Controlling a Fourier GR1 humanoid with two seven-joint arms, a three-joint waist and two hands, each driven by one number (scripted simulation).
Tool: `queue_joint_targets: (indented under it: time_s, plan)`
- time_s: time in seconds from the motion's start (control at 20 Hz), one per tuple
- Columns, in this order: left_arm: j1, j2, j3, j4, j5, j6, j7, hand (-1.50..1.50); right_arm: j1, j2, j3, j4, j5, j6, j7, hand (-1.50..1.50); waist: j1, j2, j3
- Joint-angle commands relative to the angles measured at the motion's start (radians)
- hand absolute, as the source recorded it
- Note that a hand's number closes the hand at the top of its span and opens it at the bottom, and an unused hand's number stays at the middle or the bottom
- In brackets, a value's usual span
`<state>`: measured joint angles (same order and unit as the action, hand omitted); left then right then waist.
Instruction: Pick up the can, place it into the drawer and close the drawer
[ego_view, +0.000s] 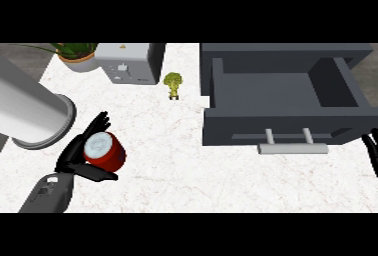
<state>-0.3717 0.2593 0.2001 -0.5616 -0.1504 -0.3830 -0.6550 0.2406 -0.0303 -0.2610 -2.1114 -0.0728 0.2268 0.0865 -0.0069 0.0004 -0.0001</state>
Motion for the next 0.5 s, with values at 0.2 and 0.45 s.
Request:
queue_joint_targets:
  time_s: [0.2,0.45]
  plan:
    - [-0.003,-0.045,-0.028,-0.049,0.02,-0.022,0.043,-1.5,-0.022,0.015,0.023,-0.041,0.016,-0.028,0.042,-1.5,0.004,-0.001,0.0]
    - [0.008,-0.082,-0.053,-0.119,0.027,-0.021,0.063,1.5,0.07,0.022,-0.002,-0.074,-0.03,0.031,0.004,-1.5,0.002,-0.002,0.0]
